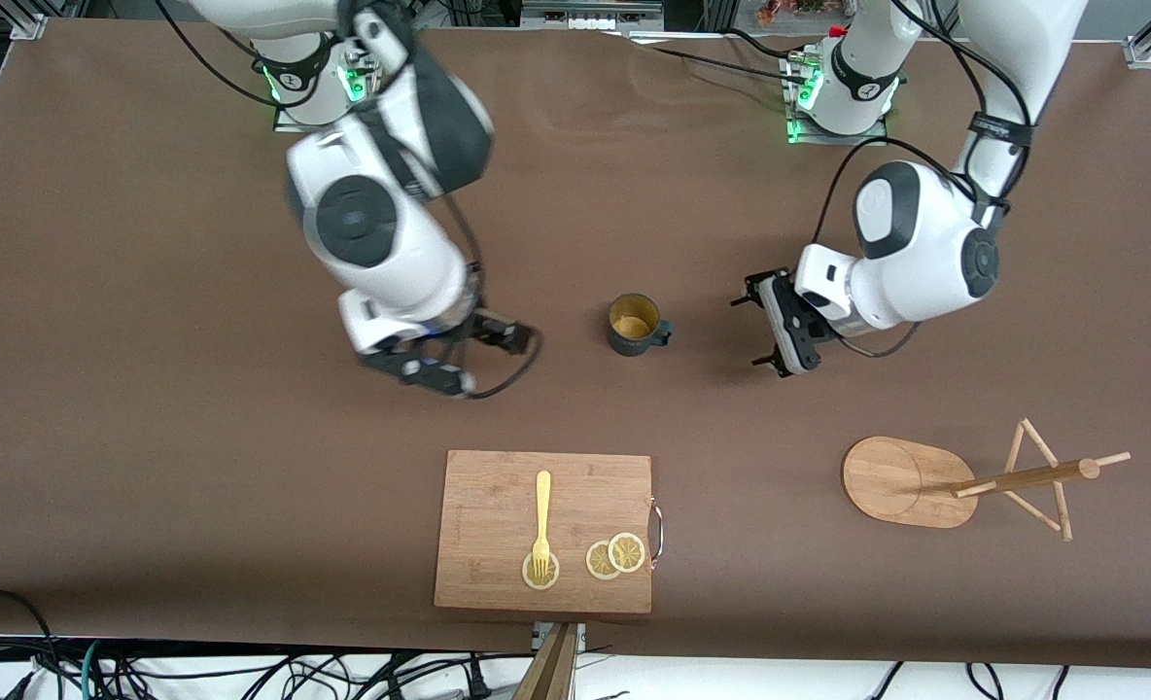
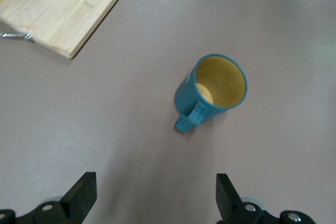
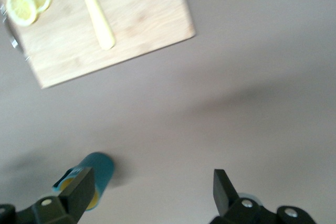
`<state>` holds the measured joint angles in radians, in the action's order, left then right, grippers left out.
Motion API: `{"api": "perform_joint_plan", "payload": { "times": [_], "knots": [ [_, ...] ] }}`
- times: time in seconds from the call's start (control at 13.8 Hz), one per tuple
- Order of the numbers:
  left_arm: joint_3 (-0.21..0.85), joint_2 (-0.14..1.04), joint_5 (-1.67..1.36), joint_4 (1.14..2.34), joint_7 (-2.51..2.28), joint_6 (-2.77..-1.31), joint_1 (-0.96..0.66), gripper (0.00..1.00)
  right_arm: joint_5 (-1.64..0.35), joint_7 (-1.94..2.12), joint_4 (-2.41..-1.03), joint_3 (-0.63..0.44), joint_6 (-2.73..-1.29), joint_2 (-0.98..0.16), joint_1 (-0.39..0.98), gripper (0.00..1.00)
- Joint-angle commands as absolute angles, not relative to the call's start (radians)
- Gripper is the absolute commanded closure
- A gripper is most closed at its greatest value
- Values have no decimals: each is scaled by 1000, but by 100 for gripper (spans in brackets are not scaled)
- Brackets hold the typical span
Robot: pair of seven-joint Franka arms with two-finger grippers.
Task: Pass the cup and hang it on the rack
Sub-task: 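Set the mug upright, release it, and withdraw the right gripper, then grasp the teal mug's handle with the left gripper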
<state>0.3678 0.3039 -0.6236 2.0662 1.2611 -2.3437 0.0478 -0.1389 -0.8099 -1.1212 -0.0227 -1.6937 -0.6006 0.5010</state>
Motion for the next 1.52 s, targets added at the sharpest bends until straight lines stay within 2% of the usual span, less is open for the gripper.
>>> {"api": "perform_joint_plan", "payload": {
  "times": [0.0, 0.22, 0.36, 0.58, 0.73, 0.87, 1.45],
  "knots": [
    [367, 273, -821, 2146, 1502, -2385, 64, 0, -150, -680, -1190, -12, -1617, -481, 398, 0],
    [388, 279, -954, 2198, 1629, -2475, 31, 0, -150, -539, -1285, -15, -1534, -349, 307, 0],
    [413, 310, -1030, 2210, 1687, -2534, 25, 0, -150, -439, -1354, -70, -1484, -249, 295, 0],
    [414, 356, -1239, 2206, 1940, -2563, 25, 0, -141, -296, -1544, -155, -1494, -62, 295, 0],
    [414, 386, -1360, 2203, 2078, -2565, 25, 0, -127, -255, -1652, -185, -1529, 21, 295, 0],
    [414, 423, -1460, 2200, 2191, -2565, 23, 0, -111, -233, -1703, -196, -1572, 37, 295, 0],
    [416, 521, -1719, 2172, 2503, -2517, 31, 0, -37, -63, -1697, -219, -1631, 3, 290, 0]
  ]
}}
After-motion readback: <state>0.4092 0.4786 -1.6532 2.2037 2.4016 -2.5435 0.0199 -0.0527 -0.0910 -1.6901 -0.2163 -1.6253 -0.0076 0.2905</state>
